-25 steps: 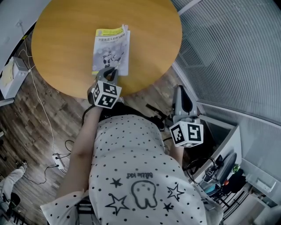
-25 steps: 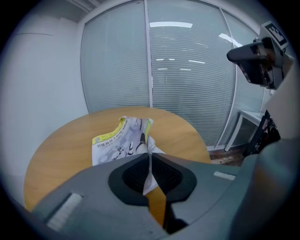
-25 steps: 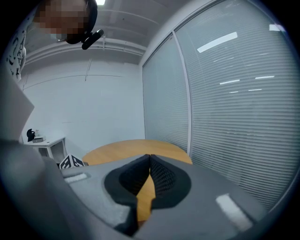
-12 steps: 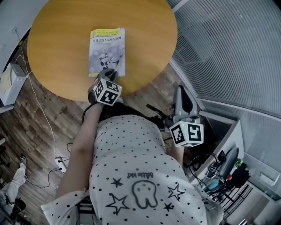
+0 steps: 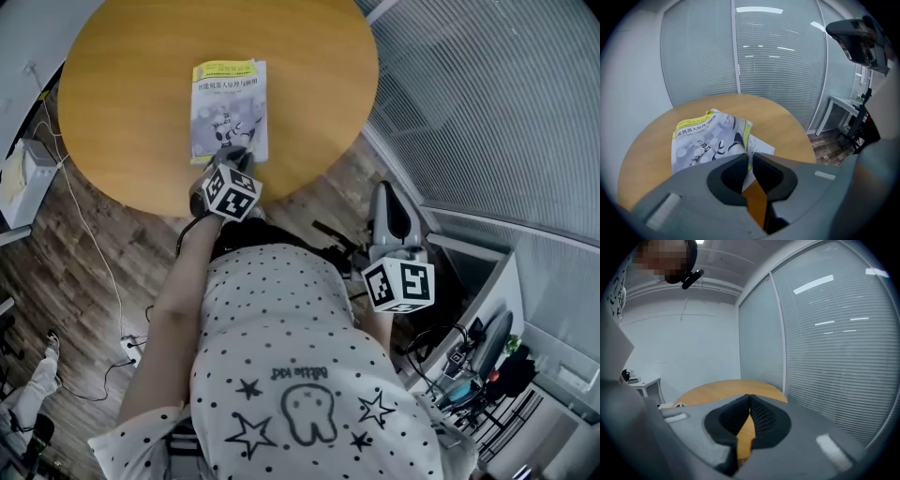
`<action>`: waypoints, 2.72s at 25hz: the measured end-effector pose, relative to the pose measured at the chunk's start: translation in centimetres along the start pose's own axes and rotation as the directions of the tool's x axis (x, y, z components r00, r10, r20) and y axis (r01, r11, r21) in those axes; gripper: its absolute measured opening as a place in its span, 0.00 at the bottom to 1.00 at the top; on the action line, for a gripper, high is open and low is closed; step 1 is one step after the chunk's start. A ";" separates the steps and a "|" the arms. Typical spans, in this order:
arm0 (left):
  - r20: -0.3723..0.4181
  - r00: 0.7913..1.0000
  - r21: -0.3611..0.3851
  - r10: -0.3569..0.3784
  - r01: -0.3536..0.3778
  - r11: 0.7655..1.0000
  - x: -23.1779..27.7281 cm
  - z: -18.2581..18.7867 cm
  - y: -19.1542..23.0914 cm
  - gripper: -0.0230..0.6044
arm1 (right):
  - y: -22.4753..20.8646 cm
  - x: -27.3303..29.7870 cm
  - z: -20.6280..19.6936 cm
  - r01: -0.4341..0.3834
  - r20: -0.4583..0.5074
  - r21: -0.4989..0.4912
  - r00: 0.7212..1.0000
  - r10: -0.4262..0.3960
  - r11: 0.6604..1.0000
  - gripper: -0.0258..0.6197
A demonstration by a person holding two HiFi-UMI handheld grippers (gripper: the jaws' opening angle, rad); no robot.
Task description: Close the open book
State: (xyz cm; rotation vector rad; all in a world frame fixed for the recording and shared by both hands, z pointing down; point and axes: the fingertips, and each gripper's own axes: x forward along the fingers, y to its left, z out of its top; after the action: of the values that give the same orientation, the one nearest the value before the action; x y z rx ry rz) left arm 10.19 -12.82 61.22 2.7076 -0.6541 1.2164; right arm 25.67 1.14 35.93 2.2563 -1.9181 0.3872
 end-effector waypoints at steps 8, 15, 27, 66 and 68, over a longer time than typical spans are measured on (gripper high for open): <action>-0.009 1.000 0.001 -0.029 0.030 1.000 -0.4 0.3 -0.1 0.11 | 0.6 0.2 0.2 -0.012 0.000 -0.001 1.000 0.012 1.000 0.05; 0.028 0.997 -0.012 -0.072 0.073 0.997 -1.0 0.7 -0.7 0.19 | 0.7 0.4 0.2 -0.024 -0.003 -0.014 1.000 0.024 1.000 0.05; 0.118 0.989 -0.093 -0.092 0.104 0.990 -3.0 0.7 -0.8 0.49 | 1.1 0.5 0.4 -0.042 -0.002 -0.010 0.999 0.042 0.999 0.05; 0.478 0.805 -0.420 0.351 -0.141 0.896 -19.0 10.0 9.8 0.05 | 4.6 1.6 0.9 -0.167 0.013 -0.031 0.986 0.168 0.985 0.05; 0.502 0.782 -0.423 0.371 -0.152 0.893 -20.6 10.5 10.2 0.05 | 5.0 1.9 0.9 -0.182 0.013 -0.035 0.983 0.183 0.983 0.05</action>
State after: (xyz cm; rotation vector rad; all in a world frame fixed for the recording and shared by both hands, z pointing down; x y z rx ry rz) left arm 1.03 -17.73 38.16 2.6874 -1.2281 0.2142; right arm 21.12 -1.76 35.36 2.0757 -2.1309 0.3565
